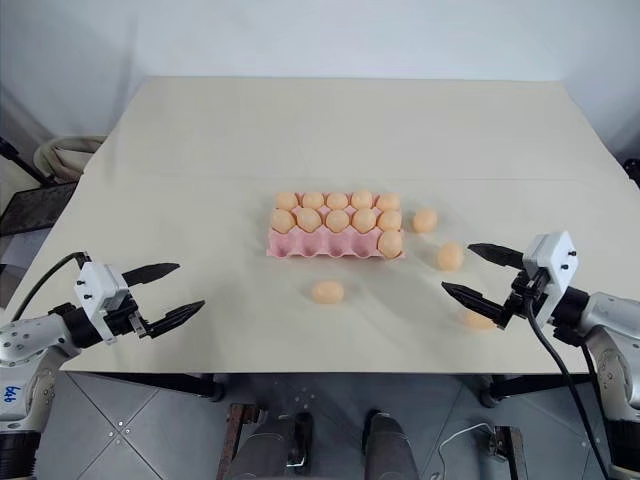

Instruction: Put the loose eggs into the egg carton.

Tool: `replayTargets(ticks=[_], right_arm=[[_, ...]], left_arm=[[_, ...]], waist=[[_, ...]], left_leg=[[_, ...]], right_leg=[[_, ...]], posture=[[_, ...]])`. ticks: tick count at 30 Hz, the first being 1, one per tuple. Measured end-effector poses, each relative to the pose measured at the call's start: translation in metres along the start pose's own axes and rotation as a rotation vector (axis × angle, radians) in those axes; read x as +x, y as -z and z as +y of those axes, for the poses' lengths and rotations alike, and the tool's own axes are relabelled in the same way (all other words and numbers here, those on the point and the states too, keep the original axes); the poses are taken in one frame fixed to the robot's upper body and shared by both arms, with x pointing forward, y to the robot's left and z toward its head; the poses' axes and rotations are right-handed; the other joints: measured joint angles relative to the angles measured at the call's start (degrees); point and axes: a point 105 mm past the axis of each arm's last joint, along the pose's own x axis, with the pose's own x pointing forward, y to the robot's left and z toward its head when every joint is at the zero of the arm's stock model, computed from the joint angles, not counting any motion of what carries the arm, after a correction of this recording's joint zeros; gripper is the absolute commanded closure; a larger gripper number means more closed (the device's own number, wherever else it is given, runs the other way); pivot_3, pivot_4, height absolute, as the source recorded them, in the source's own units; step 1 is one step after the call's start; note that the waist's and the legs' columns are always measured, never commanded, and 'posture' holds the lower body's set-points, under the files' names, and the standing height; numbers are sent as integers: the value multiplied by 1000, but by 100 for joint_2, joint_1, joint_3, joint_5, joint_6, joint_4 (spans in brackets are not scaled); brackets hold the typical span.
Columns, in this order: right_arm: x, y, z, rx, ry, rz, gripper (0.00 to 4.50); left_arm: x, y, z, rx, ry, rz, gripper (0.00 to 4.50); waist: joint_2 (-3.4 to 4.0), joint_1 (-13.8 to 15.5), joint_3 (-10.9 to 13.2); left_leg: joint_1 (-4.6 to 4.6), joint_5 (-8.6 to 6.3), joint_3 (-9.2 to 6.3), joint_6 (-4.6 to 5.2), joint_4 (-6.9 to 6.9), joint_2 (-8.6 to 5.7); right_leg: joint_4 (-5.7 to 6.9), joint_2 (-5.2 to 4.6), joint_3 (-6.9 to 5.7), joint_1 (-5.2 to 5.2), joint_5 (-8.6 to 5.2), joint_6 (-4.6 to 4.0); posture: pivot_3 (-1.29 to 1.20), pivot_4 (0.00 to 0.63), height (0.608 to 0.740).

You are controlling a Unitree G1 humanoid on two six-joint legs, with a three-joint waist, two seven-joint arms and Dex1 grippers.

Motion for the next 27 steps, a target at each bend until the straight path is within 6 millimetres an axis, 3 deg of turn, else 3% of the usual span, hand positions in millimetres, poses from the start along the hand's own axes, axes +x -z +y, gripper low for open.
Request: replayTargets(ticks=[6,14,19,27], right_arm=[[3,-1,5,-4,7,-9,0],[-46,1,7,-4,180,19,0],[-87,14,12,23,298,79,0],[-126,30,25,61,348,179,0]], left_arm=[[8,-5,-2,0,30,-17,34],[45,-31,-25,39,235,-109,34],[64,-41,-38,57,344,-159,34],[76,-45,-52,58,428,-182,34]], waist=[[0,4,0],[0,159,-1],[1,150,-2],[1,130,-2]], left_leg=[[0,0,0,0,0,0],[3,0,5,-1,4,0],[6,1,21,0,8,0],[33,1,43,0,9,11]], right_leg=[[2,0,0,-1,0,0],[4,0,-10,6,1,1],[7,1,-3,9,4,8],[17,14,21,19,6,7]], posture=[[0,150,740],[0,150,740],[0,150,740],[0,150,740]])
